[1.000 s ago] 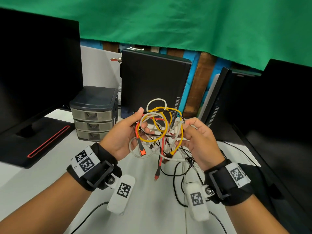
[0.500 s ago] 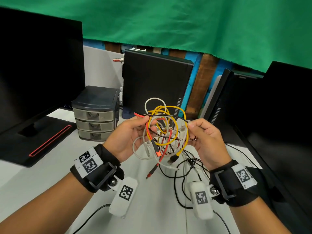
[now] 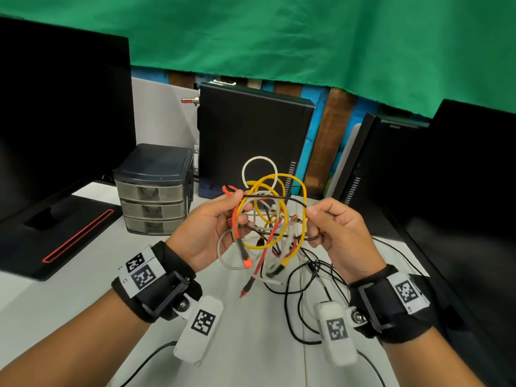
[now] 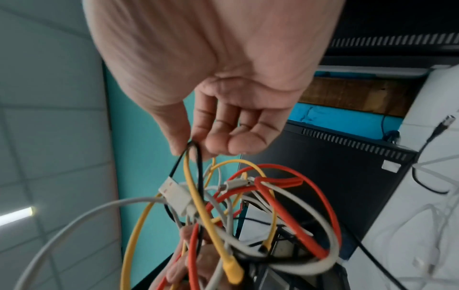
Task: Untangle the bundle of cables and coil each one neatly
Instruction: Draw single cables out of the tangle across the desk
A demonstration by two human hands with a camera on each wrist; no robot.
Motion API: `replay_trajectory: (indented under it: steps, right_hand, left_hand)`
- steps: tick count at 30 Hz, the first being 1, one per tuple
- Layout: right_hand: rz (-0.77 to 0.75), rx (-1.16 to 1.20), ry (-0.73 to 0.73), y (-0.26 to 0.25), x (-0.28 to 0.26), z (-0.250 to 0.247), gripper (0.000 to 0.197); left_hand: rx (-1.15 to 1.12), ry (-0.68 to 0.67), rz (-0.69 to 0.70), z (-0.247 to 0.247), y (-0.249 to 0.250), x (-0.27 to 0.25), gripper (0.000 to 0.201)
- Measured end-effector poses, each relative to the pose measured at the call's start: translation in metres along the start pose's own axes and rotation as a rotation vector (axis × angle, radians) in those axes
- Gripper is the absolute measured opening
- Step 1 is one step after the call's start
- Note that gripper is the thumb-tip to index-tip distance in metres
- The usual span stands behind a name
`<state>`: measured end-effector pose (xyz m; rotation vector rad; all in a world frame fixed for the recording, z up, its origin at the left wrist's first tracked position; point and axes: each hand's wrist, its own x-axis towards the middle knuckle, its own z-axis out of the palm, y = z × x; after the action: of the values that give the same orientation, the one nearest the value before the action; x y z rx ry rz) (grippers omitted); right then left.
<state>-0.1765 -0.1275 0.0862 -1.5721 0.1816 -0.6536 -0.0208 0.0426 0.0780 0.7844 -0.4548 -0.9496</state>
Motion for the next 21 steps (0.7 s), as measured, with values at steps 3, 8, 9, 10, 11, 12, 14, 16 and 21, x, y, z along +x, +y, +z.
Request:
replay_trajectory:
  steps: [3, 8, 9, 10, 11, 12, 14, 16, 21]
  right_hand:
    - [-0.018, -0.066, -0.029, -0.003, -0.002, 0.004, 0.024]
    - [-0.011, -0.107, 0.083, -0.009, 0.001, 0.008, 0.026]
    - [-0.013, -0.124, 0.108, -0.01, 0.002, 0.007, 0.024]
    - [-0.019, -0.143, 0.135, -0.011, 0.003, 0.007, 0.023]
    - [-0.039, -0.167, 0.171, -0.011, 0.005, 0.007, 0.022]
    - [-0.08, -0.204, 0.216, -0.012, 0.007, 0.007, 0.02]
    - [-0.227, -0.324, 0.306, -0.016, 0.01, 0.011, 0.018]
    - [-0.399, -0.477, 0.316, -0.025, 0.014, 0.02, 0.013]
    - [-0.316, -0.976, -0.058, -0.036, 0.027, 0.042, 0.017]
  left_hand:
    - [-0.036, -0.048, -0.016, -0.004, 0.003, 0.001, 0.024]
    - [-0.055, -0.138, -0.079, -0.013, 0.011, -0.003, 0.036]
    - [-0.043, -0.141, -0.089, -0.014, 0.012, -0.004, 0.037]
    - [-0.028, -0.14, -0.099, -0.014, 0.012, -0.005, 0.037]
    - [-0.009, -0.141, -0.107, -0.013, 0.012, -0.006, 0.038]
    - [0.015, -0.146, -0.109, -0.012, 0.012, -0.006, 0.038]
    - [0.087, -0.158, -0.107, -0.011, 0.01, -0.006, 0.038]
    - [0.187, -0.197, -0.11, -0.011, 0.006, -0.006, 0.038]
    - [0.259, -0.304, -0.138, -0.012, 0.001, -0.007, 0.039]
